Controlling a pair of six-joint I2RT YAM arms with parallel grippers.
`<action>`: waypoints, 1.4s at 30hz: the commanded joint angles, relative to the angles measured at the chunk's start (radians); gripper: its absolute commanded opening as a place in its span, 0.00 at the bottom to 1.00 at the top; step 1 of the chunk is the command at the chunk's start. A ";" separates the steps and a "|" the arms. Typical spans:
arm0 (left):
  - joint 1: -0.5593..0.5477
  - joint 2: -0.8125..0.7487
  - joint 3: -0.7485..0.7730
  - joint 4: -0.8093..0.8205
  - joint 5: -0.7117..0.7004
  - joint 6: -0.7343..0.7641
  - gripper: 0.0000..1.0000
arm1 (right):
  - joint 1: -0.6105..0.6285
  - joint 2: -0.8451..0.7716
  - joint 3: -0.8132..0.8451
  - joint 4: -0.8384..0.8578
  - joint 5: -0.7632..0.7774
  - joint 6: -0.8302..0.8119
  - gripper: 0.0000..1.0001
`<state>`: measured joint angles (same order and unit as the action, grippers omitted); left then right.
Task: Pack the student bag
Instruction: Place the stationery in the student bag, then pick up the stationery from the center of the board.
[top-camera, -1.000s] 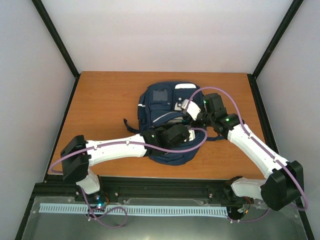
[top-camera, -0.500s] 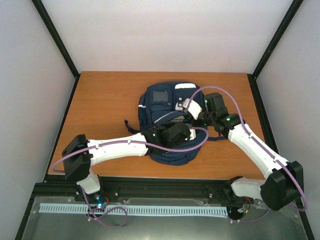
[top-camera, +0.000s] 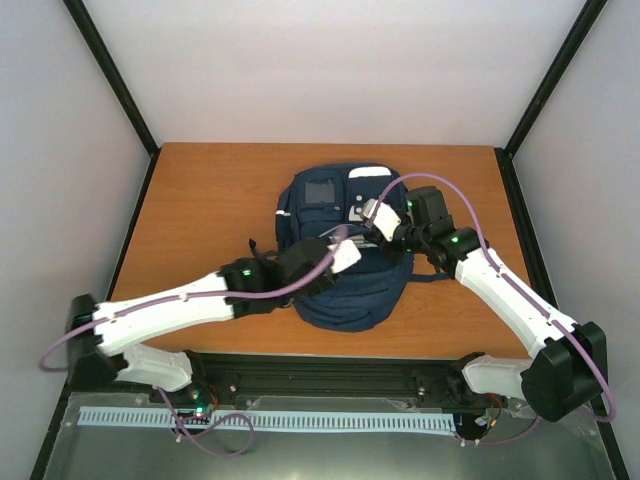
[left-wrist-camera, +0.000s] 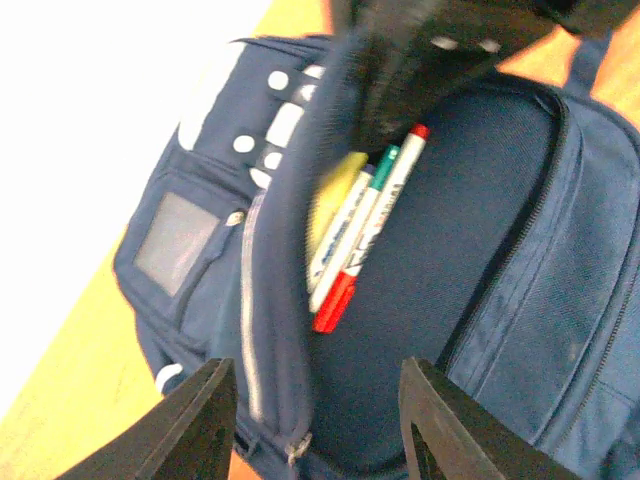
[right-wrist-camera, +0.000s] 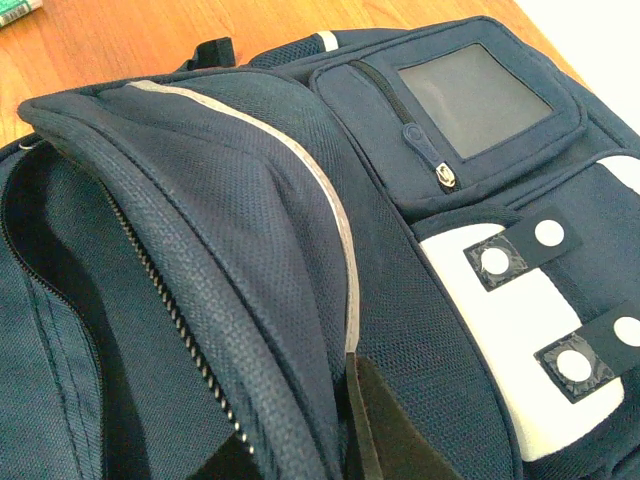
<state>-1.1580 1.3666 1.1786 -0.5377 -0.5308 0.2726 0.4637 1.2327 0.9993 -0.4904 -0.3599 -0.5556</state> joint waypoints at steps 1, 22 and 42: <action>0.029 -0.146 -0.064 -0.041 -0.023 -0.270 0.49 | 0.015 -0.035 0.018 0.060 -0.103 0.020 0.05; 0.871 -0.091 -0.285 -0.312 0.340 -1.028 0.75 | 0.013 -0.031 0.018 0.055 -0.107 0.016 0.05; 0.939 0.000 -0.430 -0.295 0.252 -1.203 0.73 | 0.009 -0.025 0.018 0.052 -0.109 0.012 0.06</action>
<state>-0.2306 1.3548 0.7597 -0.8631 -0.2642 -0.8917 0.4637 1.2327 0.9993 -0.4927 -0.3752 -0.5560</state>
